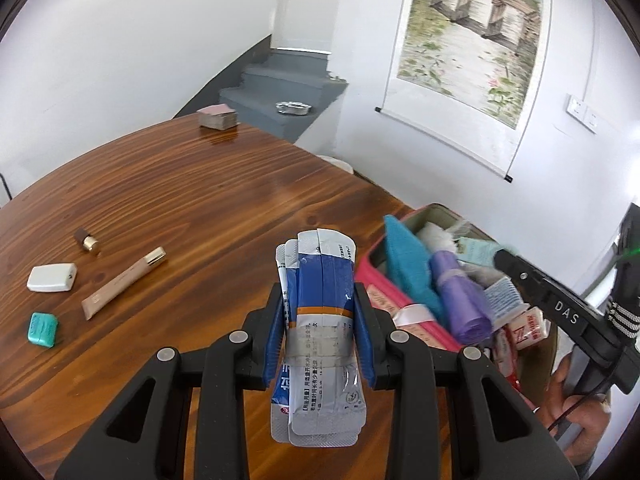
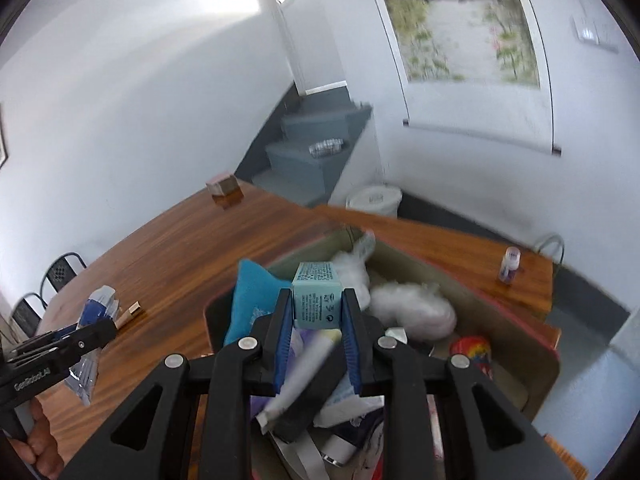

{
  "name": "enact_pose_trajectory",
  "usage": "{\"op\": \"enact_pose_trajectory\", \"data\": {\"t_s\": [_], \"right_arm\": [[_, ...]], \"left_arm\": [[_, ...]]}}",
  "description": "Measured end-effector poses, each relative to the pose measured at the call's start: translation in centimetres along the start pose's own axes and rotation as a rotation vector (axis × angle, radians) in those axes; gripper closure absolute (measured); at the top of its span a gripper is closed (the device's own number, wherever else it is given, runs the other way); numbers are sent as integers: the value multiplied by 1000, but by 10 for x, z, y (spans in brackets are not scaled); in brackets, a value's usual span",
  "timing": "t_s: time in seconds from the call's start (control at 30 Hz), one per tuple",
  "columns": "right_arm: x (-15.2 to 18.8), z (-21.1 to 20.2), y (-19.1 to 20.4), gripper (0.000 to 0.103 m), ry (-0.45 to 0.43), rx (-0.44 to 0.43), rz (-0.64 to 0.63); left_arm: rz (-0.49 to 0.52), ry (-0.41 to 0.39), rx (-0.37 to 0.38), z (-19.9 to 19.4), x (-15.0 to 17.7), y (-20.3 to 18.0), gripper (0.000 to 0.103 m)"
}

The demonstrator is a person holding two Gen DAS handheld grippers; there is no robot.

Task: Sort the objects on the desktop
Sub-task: 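Carry the sachets and teal box over the red box and release them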

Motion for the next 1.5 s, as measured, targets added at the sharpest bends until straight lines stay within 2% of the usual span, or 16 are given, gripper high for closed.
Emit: {"op": "enact_pose_trajectory", "data": {"t_s": [0.23, 0.83, 1.0, 1.1, 1.4, 1.43, 1.5], "right_arm": [[1, -13, -8, 74, -33, -23, -2], [7, -48, -67, 74, -109, 26, 125], [7, -50, -75, 74, -115, 31, 142], [7, -52, -77, 74, -115, 29, 145], [6, -52, -76, 74, -116, 23, 143], [6, -51, -75, 74, -114, 21, 142], [6, -50, -71, 74, -111, 17, 137]], "left_arm": [[19, 7, 35, 4, -3, -22, 69], [162, 85, 248, 22, 15, -137, 69], [168, 75, 293, 27, 13, -157, 68], [160, 61, 296, 32, 11, -161, 68], [126, 99, 310, 40, 18, -151, 65], [126, 98, 316, 38, 18, -150, 64], [138, 99, 317, 37, 17, -151, 55]]}}
Point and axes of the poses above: each gripper's, at about its wrist camera, not at the fingertips, and z roughly the way its jaws point, y to its left, x to its underside, the point moved 8 cm from there along z, roughly the way its jaws point, and after that the axes turned 5 degrees about y, right-handed, at the moved point
